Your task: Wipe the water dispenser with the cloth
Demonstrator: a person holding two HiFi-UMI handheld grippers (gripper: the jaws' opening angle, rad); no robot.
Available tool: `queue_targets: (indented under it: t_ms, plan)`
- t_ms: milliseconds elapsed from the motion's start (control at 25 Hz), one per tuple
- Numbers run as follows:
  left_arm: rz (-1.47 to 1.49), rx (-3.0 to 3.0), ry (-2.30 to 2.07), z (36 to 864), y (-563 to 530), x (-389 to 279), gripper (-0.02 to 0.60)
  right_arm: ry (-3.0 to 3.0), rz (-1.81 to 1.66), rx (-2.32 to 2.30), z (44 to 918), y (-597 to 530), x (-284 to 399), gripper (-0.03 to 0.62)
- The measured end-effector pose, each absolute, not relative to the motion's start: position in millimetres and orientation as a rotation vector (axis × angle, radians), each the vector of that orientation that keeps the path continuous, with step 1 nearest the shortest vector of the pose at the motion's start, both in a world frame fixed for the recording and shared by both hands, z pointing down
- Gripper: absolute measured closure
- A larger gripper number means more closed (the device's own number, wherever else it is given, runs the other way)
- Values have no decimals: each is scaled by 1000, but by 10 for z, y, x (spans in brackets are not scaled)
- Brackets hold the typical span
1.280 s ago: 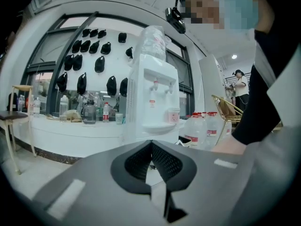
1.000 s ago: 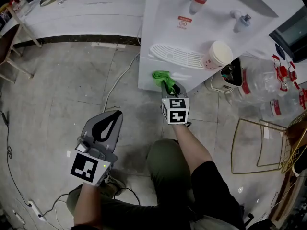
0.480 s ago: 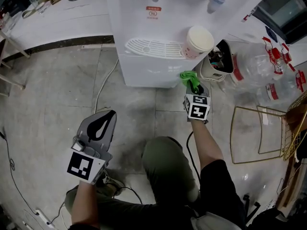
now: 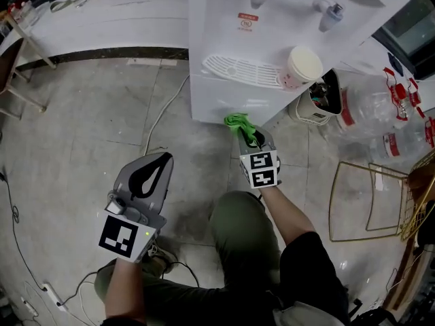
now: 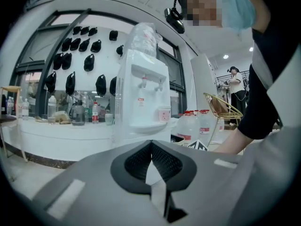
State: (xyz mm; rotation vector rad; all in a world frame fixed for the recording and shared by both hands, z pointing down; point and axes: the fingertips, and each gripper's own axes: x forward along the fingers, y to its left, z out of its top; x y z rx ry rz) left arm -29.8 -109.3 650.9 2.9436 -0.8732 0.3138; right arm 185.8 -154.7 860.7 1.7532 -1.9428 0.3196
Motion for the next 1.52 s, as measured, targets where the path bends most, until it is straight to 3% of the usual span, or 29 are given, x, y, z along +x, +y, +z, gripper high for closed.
queue_targets:
  t_ms: [280, 560, 960, 1520]
  plan:
    - [378, 2922, -957, 6535, -936, -614, 578, -2072, 304, 1559, 8828, -2149, 793, 507]
    - [389, 2865, -1046, 6585, -864, -919, 580, -2002, 379, 1563, 9067, -2613, 551, 506]
    - [413, 2850, -989, 6680, -905, -866, 580, -1926, 459, 1654, 9160, -2480, 1079, 505]
    - [391, 2925, -788, 6776, -1057, -268, 580, -1637, 586, 1925, 9292, -1642, 2845, 503]
